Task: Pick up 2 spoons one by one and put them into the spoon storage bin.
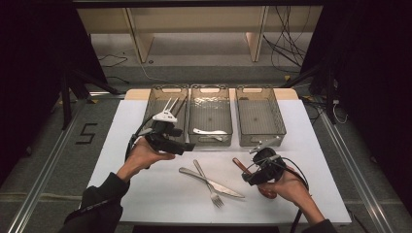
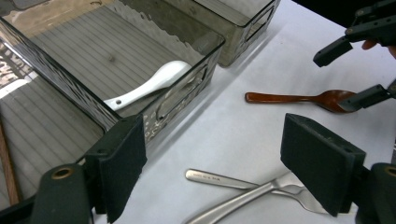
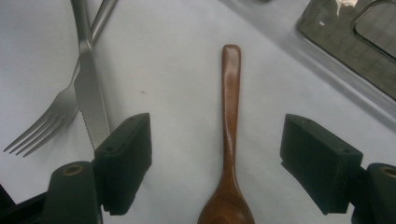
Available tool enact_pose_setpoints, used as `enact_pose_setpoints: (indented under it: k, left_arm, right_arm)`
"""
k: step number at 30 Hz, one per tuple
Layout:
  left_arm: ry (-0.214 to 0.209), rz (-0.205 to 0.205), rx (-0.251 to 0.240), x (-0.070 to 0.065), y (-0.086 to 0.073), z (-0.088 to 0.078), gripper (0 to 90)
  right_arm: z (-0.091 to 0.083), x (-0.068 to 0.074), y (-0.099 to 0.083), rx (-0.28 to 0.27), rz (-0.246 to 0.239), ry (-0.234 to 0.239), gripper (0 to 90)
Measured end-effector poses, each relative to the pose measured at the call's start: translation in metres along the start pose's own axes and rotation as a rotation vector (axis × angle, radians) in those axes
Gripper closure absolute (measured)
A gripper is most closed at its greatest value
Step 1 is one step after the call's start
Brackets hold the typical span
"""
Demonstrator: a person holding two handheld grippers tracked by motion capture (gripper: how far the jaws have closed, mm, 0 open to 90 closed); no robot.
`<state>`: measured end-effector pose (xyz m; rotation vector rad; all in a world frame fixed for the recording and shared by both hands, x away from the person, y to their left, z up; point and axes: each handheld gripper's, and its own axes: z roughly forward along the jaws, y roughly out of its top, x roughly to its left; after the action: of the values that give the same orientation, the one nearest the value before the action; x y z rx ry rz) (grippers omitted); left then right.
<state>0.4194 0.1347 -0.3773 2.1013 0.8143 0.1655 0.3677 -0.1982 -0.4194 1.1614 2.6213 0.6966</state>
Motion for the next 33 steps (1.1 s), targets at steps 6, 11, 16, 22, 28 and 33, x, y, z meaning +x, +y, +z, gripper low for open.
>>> enact_pose_setpoints:
  k: [6,11,16,22,28,33]
  left_arm:
    - [0.02,0.0,-0.028,-0.003,-0.018,-0.012,21.8]
    - [0.011,-0.023,-0.054,-0.003,-0.031,-0.022,21.8]
    - [0.028,-0.017,-0.056,-0.005,-0.045,-0.026,21.5]
    - [0.047,-0.028,-0.085,-0.005,-0.053,-0.034,20.9]
    - [0.056,-0.041,-0.105,-0.006,-0.062,-0.042,20.9]
    - [0.064,-0.046,-0.101,-0.006,-0.069,-0.044,20.9]
  right_arm:
    - [0.002,-0.002,-0.001,0.013,0.009,-0.005,26.3]
    - [0.004,-0.003,-0.002,0.024,0.014,-0.005,27.2]
    - [0.008,-0.009,-0.002,0.037,0.025,-0.003,28.3]
    - [0.014,-0.01,-0.002,0.073,0.02,-0.005,30.4]
    - [0.018,-0.011,-0.001,0.099,0.023,0.0,34.1]
    - [0.021,-0.014,0.0,0.119,0.03,0.007,40.1]
